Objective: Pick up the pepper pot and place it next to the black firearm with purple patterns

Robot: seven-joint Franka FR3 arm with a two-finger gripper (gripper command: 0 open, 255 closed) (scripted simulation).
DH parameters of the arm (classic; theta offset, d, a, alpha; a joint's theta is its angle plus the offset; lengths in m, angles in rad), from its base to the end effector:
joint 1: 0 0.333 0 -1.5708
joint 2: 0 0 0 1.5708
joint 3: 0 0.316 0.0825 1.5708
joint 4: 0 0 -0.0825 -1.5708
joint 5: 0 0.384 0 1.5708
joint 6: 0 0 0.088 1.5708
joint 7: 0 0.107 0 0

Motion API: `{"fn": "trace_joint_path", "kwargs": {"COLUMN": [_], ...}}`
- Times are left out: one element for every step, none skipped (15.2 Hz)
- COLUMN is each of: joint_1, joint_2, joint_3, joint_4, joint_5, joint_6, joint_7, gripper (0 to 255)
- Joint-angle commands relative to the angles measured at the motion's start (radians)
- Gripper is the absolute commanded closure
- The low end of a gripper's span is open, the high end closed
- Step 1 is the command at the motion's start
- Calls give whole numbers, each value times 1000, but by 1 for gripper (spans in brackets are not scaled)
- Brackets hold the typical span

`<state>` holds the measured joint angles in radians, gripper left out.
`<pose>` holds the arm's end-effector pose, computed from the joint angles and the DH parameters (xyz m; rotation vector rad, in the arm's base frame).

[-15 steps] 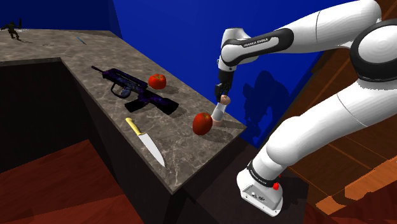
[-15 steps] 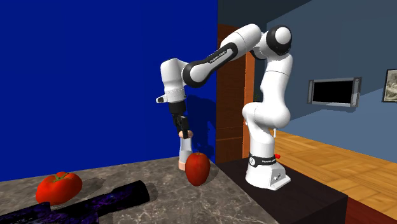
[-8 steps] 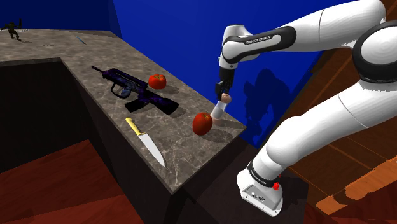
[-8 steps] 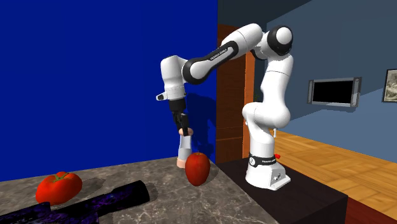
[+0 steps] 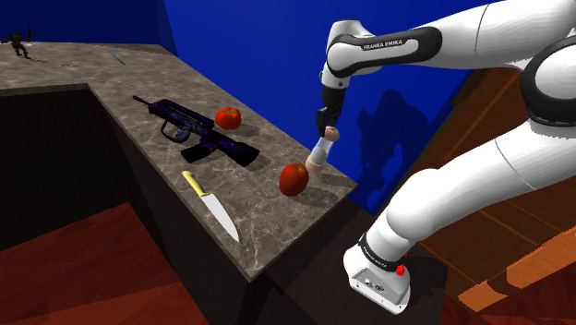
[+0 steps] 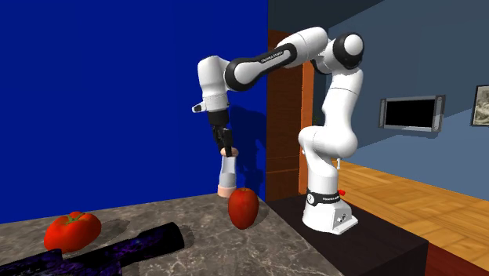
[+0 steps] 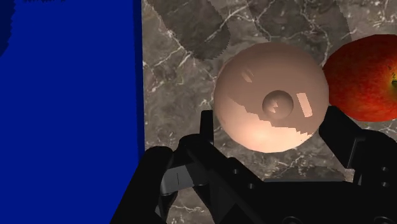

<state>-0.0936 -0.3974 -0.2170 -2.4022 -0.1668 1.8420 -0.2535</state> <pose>0.3837 -0.1399 0.4459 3.1035 0.0386 -0.2826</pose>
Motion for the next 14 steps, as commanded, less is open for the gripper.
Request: {"fn": "trace_joint_path", "kwargs": {"joint_1": [0, 0, 1, 1, 1, 2, 2, 2, 2, 3, 3, 3, 4, 4], "joint_2": [-4, -7, -11, -13, -16, -19, -21, -23, -24, -26, -27, -28, -29, -29], "joint_3": [1, 3, 4, 5, 6, 7, 8, 10, 11, 12, 13, 14, 15, 16], "joint_4": [25, 36, 47, 58, 69, 81, 92, 104, 116, 128, 141, 153, 166, 179], "joint_5": [1, 2, 3, 3, 4, 5, 5, 6, 7, 7, 8, 9, 9, 10], "joint_6": [-29, -43, -57, -71, -85, -99, -113, -127, -140, -154, -167, -181, -195, -208], "joint_7": [-3, -4, -5, -6, -6, -7, -8, -9, -10, -11, -12, -13, -14, -15], "gripper": [255, 255, 255, 255, 255, 255, 255, 255, 255, 255, 255, 255, 255, 255]}}
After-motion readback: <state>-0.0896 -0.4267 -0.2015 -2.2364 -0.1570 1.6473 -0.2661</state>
